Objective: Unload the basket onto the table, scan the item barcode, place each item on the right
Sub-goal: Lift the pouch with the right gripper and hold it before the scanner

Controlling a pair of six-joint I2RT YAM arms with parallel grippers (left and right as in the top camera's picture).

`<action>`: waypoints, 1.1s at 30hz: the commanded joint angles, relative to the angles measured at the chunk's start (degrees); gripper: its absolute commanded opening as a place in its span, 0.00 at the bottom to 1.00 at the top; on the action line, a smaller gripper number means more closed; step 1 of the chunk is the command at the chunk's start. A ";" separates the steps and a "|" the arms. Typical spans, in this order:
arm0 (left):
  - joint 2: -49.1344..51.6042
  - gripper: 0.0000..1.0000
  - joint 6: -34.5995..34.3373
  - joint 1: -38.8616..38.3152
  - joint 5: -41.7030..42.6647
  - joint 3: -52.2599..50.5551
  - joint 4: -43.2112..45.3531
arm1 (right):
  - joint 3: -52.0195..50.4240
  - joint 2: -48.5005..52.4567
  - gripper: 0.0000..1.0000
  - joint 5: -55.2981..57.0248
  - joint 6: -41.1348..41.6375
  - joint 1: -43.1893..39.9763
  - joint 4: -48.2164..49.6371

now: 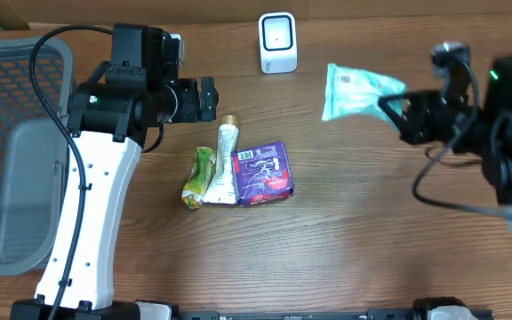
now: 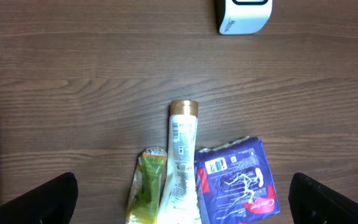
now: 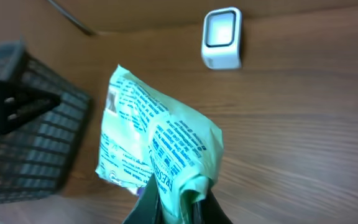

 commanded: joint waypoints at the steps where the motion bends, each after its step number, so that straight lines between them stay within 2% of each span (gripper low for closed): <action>1: 0.31 1.00 0.09 -0.37 -0.02 0.52 0.07 | 12.00 9.16 0.04 19.56 1.03 6.25 -3.69; 6: 0.31 1.00 0.09 -0.37 -0.02 0.52 0.07 | 22.47 22.69 0.04 38.80 0.98 13.70 -4.70; 8: 0.31 1.00 0.09 -0.37 -0.02 0.52 0.07 | 23.23 27.85 0.04 49.66 -1.92 17.00 -0.74; 13: 0.31 1.00 0.09 -0.37 -0.02 0.52 0.07 | 23.15 37.33 0.04 63.78 -11.91 21.31 11.04; 22: 0.31 1.00 0.09 -0.37 -0.02 0.52 0.07 | 23.15 49.46 0.04 71.69 -38.75 21.94 35.32; 28: 0.31 1.00 0.09 -0.37 -0.02 0.52 0.07 | 23.15 52.22 0.04 71.38 -45.72 22.77 45.55; 33: 0.31 1.00 0.09 -0.37 -0.02 0.52 0.07 | 23.12 54.29 0.04 65.02 -53.44 23.32 47.74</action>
